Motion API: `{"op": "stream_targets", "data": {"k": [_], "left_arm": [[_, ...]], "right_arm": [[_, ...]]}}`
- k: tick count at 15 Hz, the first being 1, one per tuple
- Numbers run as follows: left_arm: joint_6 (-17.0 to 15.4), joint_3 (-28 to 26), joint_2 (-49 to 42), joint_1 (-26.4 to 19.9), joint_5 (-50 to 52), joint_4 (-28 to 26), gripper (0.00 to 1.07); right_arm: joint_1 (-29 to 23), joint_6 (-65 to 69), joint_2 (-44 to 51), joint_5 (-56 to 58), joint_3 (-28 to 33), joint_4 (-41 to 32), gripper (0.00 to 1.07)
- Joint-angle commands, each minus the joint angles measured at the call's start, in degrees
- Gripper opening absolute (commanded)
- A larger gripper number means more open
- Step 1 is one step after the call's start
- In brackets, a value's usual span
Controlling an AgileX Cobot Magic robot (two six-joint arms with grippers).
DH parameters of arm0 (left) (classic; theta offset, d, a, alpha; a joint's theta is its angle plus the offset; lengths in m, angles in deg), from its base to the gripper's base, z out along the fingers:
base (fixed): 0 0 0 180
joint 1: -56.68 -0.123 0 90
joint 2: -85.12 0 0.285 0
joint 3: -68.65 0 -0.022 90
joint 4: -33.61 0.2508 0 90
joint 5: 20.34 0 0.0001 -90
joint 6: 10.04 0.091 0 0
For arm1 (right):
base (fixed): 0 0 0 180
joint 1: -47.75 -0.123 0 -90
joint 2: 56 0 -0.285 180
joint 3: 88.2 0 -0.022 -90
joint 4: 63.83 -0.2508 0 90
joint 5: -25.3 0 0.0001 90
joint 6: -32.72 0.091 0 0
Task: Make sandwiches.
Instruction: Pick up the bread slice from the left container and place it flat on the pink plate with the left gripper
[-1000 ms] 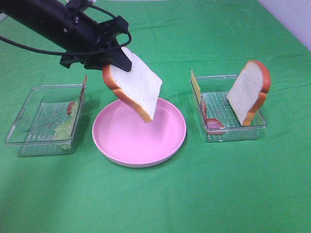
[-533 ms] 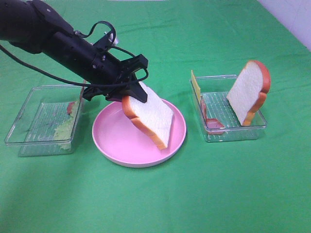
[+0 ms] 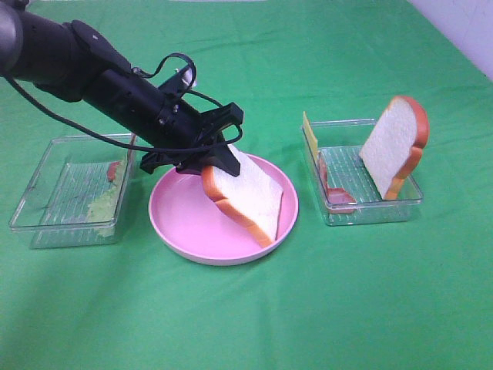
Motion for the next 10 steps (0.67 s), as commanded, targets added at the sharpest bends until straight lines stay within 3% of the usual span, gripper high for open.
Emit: {"op": "stream_targets", "data": {"k": [1, 3, 4, 7, 10], "left_arm": [[0.1, -0.1, 0.5, 0.7, -1.1, 2.3, 0.34], [0.0, -0.1, 0.5, 0.7, -1.3, 5.3, 0.64], [0.0, -0.1, 0.5, 0.7, -1.3, 6.5, 0.71], [-0.3, -0.1, -1.1, 0.7, -1.2, 9.6, 0.74], [-6.4, -0.3, -5.7, 0.7, -1.0, 18.6, 0.74]], "right_arm": [[0.1, -0.3, 0.7, -0.2, 0.1, 0.0, 0.71], [0.1, -0.3, 0.7, -0.2, 0.1, 0.0, 0.71], [0.1, -0.3, 0.7, -0.2, 0.1, 0.0, 0.71], [0.1, -0.3, 0.7, -0.2, 0.1, 0.0, 0.71], [0.1, -0.3, 0.7, -0.2, 0.1, 0.0, 0.71]]}}
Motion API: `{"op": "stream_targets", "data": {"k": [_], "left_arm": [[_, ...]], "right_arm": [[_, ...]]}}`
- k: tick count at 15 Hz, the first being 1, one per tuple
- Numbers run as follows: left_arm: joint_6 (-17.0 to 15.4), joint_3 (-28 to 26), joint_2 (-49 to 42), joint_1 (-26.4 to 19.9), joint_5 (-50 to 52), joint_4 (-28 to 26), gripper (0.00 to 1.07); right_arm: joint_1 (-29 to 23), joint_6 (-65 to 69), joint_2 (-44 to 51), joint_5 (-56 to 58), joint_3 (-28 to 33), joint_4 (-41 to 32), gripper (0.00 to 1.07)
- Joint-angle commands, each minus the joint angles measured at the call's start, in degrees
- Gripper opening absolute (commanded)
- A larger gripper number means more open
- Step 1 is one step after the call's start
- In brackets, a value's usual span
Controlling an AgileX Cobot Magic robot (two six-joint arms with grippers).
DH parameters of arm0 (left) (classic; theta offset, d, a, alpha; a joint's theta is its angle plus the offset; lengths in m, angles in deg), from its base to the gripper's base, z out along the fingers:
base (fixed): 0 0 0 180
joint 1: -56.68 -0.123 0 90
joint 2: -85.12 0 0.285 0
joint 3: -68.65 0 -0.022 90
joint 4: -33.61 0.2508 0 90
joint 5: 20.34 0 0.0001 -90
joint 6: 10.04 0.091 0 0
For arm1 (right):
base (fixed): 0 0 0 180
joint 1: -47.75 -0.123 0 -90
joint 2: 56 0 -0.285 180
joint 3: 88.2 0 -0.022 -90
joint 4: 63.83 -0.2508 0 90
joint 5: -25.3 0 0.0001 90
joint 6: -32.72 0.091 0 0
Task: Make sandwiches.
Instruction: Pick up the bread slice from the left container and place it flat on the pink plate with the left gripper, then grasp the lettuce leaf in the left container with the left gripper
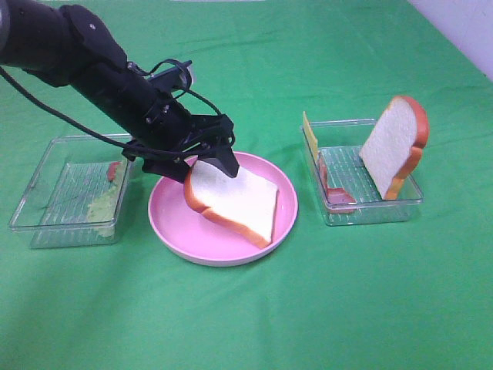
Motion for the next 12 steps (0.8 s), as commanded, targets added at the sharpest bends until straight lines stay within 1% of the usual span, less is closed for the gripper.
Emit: {"op": "stream_targets", "data": {"k": [1, 4, 5, 7, 8, 9, 11, 12], "left_arm": [[-4.5, -0.3, -2.9, 0.3, -0.5, 5.2, 0.74], [-11.5, -0.3, -7.4, 0.3, -1.0, 14.5, 0.74], [-15.9, -0.3, -9.6, 0.3, -2.2, 18.3, 0.74], [-20.6, -0.9, -10.7, 0.3, -6.9, 23.1, 0.74], [-21.6, -0.9, -10.9, 0.3, -8.5, 24.7, 0.74], [-24.0, -0.9, -11.1, 0.3, -10.8, 27.5, 0.74], [-28.5, -1.0, -11.2, 0.3, -15.7, 34.4, 0.74], [-31.7, -1.0, -11.2, 0.3, -17.2, 38.8, 0.74]], "right_arm": [[0.1, -0.3, 0.7, -0.2, 0.1, 0.0, 0.71], [0.1, -0.3, 0.7, -0.2, 0.1, 0.0, 0.71], [0.1, -0.3, 0.7, -0.2, 0.1, 0.0, 0.71], [0.1, -0.3, 0.7, -0.2, 0.1, 0.0, 0.71], [0.1, -0.3, 0.7, -0.2, 0.1, 0.0, 0.71], [0.1, -0.3, 0.7, -0.2, 0.1, 0.0, 0.71], [0.1, -0.3, 0.7, -0.2, 0.1, 0.0, 0.71], [0.1, -0.3, 0.7, -0.2, 0.1, 0.0, 0.71]]}}
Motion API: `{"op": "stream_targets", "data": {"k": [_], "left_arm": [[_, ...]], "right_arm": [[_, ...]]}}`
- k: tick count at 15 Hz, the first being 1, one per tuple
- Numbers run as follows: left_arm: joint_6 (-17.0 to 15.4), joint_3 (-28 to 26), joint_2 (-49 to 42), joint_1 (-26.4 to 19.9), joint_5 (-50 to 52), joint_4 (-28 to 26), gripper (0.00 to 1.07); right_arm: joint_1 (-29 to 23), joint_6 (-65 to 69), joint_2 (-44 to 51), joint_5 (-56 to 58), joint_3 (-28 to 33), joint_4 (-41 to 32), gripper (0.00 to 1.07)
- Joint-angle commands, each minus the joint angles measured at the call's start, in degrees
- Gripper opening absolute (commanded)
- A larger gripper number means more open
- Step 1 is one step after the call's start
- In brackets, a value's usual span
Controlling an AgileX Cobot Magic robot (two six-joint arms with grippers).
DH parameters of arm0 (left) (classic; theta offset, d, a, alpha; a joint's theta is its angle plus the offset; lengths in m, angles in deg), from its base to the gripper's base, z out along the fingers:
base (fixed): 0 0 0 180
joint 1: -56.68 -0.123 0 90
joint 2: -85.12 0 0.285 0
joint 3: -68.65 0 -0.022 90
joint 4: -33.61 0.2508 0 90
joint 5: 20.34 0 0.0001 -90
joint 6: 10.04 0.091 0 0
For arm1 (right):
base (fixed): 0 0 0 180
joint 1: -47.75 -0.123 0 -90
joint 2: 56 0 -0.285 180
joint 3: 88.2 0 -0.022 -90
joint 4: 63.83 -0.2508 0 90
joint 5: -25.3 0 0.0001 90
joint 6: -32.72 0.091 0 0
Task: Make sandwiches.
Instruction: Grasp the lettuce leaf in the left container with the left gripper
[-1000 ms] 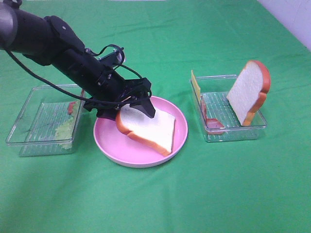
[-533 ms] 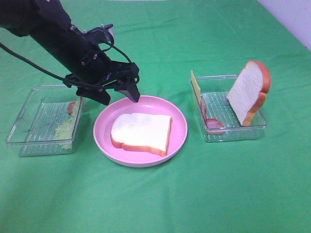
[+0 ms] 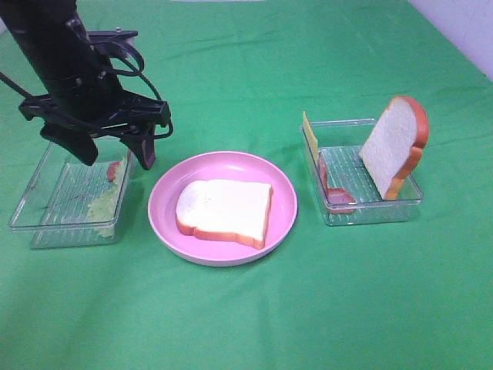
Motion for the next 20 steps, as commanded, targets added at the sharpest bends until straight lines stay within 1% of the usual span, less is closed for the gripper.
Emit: {"op": "stream_targets", "data": {"k": [1, 2, 6, 11, 15, 17, 18, 20], "left_arm": [[-3.8, -0.2, -0.5, 0.3, -1.3, 4.4, 0.74], [-4.5, -0.2, -0.5, 0.3, -1.0, 5.1, 0.74], [-4.8, -0.2, -0.2, 0.3, 0.7, 5.4, 0.74], [-4.8, -0.2, 4.9, 0.2, 3.4, 5.5, 0.67], [-4.8, -0.8, 7.4, 0.2, 5.7, 5.7, 0.67], [-4.8, -0.8, 8.7, 0.2, 7.2, 5.7, 0.61], [-4.8, -0.8, 9.1, 0.2, 8.0, 6.0, 0.55], [-4.8, -0.8, 9.1, 0.2, 8.9, 6.4, 0.55]], "right_arm": [[0.1, -0.3, 0.7, -0.2, 0.1, 0.0, 0.71], [0.1, -0.3, 0.7, -0.2, 0.1, 0.0, 0.71], [0.1, -0.3, 0.7, -0.2, 0.1, 0.0, 0.71], [0.1, -0.3, 0.7, -0.2, 0.1, 0.0, 0.71], [0.1, -0.3, 0.7, -0.2, 0.1, 0.0, 0.71], [0.1, -0.3, 0.7, -0.2, 0.1, 0.0, 0.71], [0.1, -0.3, 0.7, -0.2, 0.1, 0.0, 0.71], [0.1, -0.3, 0.7, -0.2, 0.1, 0.0, 0.71]]}}
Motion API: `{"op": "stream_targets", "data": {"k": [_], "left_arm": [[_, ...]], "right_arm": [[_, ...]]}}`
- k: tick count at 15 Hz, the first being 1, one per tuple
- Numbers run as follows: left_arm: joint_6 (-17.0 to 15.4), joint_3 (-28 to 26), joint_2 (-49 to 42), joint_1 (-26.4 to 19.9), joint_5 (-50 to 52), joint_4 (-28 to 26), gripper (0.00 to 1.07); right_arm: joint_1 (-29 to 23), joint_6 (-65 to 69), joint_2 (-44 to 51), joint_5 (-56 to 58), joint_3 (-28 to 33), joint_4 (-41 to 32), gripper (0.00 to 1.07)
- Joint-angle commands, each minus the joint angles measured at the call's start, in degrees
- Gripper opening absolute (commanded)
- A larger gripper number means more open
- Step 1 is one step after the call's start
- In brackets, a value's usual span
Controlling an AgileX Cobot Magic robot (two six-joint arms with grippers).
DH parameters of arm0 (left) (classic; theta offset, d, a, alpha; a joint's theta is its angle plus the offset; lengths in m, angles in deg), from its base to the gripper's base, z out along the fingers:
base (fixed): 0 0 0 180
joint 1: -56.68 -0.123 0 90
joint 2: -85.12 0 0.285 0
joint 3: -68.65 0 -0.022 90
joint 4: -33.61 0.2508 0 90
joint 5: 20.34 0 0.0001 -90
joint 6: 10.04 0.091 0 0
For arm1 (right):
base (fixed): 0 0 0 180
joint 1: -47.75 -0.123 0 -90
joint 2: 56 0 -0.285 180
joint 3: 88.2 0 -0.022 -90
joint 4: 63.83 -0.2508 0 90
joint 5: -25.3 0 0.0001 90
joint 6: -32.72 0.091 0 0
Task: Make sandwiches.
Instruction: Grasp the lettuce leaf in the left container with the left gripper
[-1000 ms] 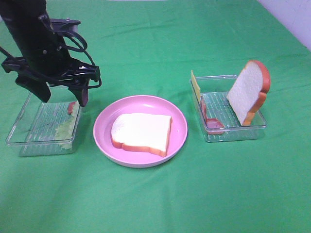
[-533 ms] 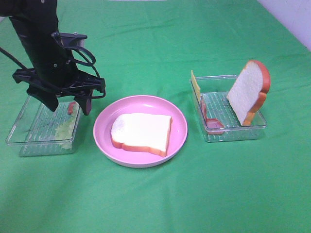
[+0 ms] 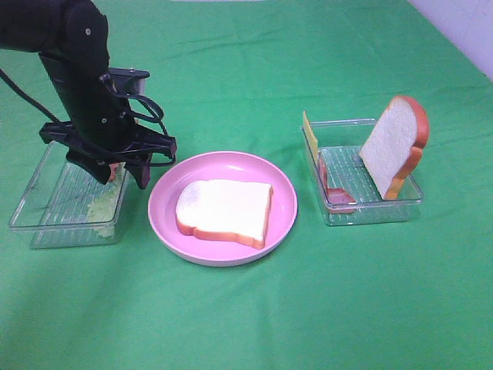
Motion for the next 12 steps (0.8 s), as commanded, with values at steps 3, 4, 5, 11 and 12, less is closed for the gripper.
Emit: {"op": "stream_targets", "data": {"k": [3, 4, 5, 11, 12], "left_arm": [[-0.5, -0.2, 0.3, 0.2, 2.0, 1.4, 0.37], [-0.5, -0.2, 0.5, 0.2, 2.0, 1.5, 0.29], [-0.5, -0.2, 0.5, 0.2, 2.0, 1.5, 0.26], [-0.3, -0.2, 0.5, 0.2, 2.8, 1.6, 0.00], [-0.3, -0.2, 0.5, 0.2, 2.5, 1.6, 0.00]], "right_arm": [[0.1, -0.3, 0.7, -0.2, 0.1, 0.0, 0.71], [0.1, -0.3, 0.7, -0.2, 0.1, 0.0, 0.71], [0.1, -0.3, 0.7, -0.2, 0.1, 0.0, 0.71], [0.1, -0.3, 0.7, -0.2, 0.1, 0.0, 0.71], [0.1, -0.3, 0.7, -0.2, 0.1, 0.0, 0.71]]}}
